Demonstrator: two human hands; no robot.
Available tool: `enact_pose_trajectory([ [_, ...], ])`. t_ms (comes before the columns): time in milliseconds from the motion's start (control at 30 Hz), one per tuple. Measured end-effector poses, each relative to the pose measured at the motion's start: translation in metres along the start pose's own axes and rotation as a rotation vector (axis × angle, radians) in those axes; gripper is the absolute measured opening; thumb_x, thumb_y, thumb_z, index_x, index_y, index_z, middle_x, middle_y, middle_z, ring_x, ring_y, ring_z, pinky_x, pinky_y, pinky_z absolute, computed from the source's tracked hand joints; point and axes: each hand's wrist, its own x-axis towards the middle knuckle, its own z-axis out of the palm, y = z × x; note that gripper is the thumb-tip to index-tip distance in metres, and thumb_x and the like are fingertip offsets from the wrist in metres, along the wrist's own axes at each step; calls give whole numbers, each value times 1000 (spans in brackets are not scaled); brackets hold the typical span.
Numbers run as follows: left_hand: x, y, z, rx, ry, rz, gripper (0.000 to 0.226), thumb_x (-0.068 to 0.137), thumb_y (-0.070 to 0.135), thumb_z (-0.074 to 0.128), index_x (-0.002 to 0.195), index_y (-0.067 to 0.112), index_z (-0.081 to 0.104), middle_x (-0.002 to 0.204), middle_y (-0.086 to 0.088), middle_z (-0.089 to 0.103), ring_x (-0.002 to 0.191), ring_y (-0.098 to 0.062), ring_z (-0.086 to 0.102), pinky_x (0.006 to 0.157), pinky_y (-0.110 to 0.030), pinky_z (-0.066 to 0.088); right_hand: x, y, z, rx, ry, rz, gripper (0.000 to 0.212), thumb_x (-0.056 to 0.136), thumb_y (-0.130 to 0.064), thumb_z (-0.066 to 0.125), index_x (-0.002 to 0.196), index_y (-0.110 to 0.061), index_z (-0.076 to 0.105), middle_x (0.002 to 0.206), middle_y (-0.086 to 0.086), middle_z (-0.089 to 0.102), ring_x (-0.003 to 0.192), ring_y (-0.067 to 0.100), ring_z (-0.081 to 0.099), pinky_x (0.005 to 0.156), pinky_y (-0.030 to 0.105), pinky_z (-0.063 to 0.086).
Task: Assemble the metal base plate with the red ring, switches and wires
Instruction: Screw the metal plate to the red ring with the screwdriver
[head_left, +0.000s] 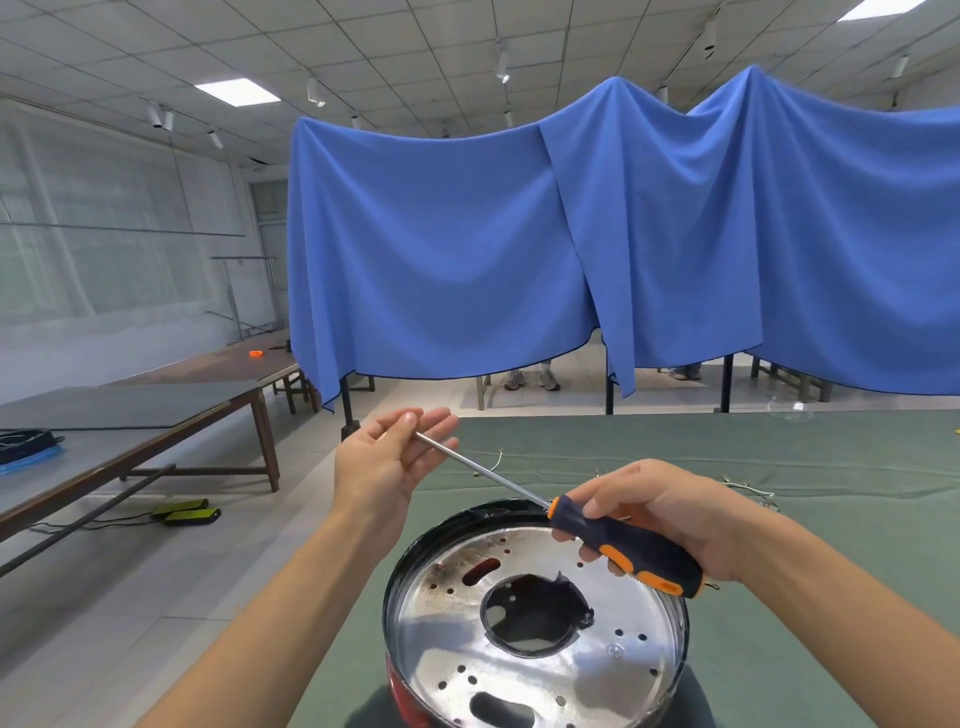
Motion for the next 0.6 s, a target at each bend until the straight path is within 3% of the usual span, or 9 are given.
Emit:
enact_pose_trajectory([
  [167, 2, -8, 1, -38, 103, -8, 14, 101, 5, 36, 100, 0, 49, 86, -25, 71, 79, -34, 72, 58, -33, 59, 1, -1, 10, -113, 88, -70, 22, 84, 0, 53, 94, 2, 73, 91, 19, 73, 64, 20, 67, 50, 25, 48],
  [267, 4, -7, 1, -129, 107, -61, 15, 102, 5, 33, 110, -1, 44, 97, -31, 67, 82, -37, 71, 62, -39, 60, -1, -1, 13, -211, 147, -117, 21, 84, -2, 57, 89, -6, 76, 74, 15, 73, 57, 16, 66, 48, 23, 48],
  [400, 6, -2, -4, -257, 118, -172, 18, 100, 3, 37, 113, -5, 44, 105, -30, 64, 90, -37, 68, 76, -42, 56, -2, 1, 19, -350, 251, -221, 19, 73, -12, 64, 76, -24, 79, 67, 11, 72, 53, 12, 61, 51, 19, 46],
  [500, 10, 2, -10, -248, 168, -192, 13, 99, 2, 39, 103, -3, 50, 100, -22, 65, 90, -32, 66, 90, -45, 51, -1, 6, 19, -467, 371, -364, 14, 70, -21, 69, 73, -31, 77, 72, 4, 74, 62, 21, 63, 65, 36, 55],
  [600, 11, 2, -12, -198, 190, -201, 14, 100, 4, 37, 107, 1, 49, 106, -19, 65, 93, -31, 65, 99, -43, 46, -1, 10, 18, -559, 412, -423, 15, 74, -26, 66, 75, -39, 75, 71, -8, 73, 72, 22, 68, 70, 38, 56],
])
